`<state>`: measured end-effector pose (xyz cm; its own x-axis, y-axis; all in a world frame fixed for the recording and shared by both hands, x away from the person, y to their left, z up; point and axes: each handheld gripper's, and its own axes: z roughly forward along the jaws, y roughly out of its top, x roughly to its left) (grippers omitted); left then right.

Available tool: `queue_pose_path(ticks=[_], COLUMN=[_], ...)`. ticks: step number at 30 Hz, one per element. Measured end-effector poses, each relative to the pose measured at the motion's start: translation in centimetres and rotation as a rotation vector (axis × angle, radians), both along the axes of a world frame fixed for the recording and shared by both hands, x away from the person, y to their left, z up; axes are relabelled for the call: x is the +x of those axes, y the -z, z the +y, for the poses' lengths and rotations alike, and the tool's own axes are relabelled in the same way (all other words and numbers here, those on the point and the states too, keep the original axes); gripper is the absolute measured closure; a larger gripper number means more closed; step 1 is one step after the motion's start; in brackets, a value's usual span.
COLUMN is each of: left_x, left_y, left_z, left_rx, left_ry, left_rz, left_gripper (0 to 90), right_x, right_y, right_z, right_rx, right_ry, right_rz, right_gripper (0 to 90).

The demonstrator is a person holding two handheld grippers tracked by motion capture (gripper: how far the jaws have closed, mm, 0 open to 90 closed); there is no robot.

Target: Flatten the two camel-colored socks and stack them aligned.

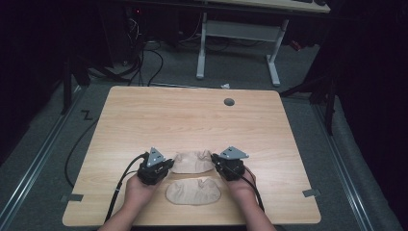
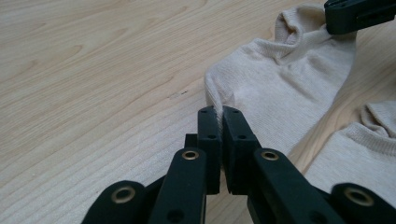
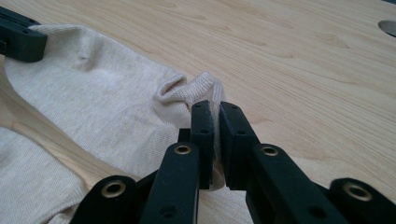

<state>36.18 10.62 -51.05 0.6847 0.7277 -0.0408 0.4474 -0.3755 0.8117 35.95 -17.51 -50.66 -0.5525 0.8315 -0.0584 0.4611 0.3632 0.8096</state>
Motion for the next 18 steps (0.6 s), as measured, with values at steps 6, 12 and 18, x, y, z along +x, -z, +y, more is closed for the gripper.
queue_pose_path(ticks=[6,12,18], left_x=[-0.4,-0.8,-1.4], left_y=[-0.4,-0.8,-1.2], left_z=[0.3,0.3,0.2], left_rx=[-0.001,0.008,0.002], left_ry=[0.012,0.025,0.028], left_rz=[-0.009,-0.023,-0.032], left_gripper=[86.3,86.3,86.3], right_x=[-0.7,-1.3,-2.0], right_y=[-0.4,-0.8,-1.0], right_z=[-0.1,-0.4,-0.6], right_rx=[0.000,-0.006,0.000], right_ry=[-0.005,-0.015,-0.024], right_rz=[-0.015,-0.035,-0.043], right_gripper=[84.4,84.3,84.3])
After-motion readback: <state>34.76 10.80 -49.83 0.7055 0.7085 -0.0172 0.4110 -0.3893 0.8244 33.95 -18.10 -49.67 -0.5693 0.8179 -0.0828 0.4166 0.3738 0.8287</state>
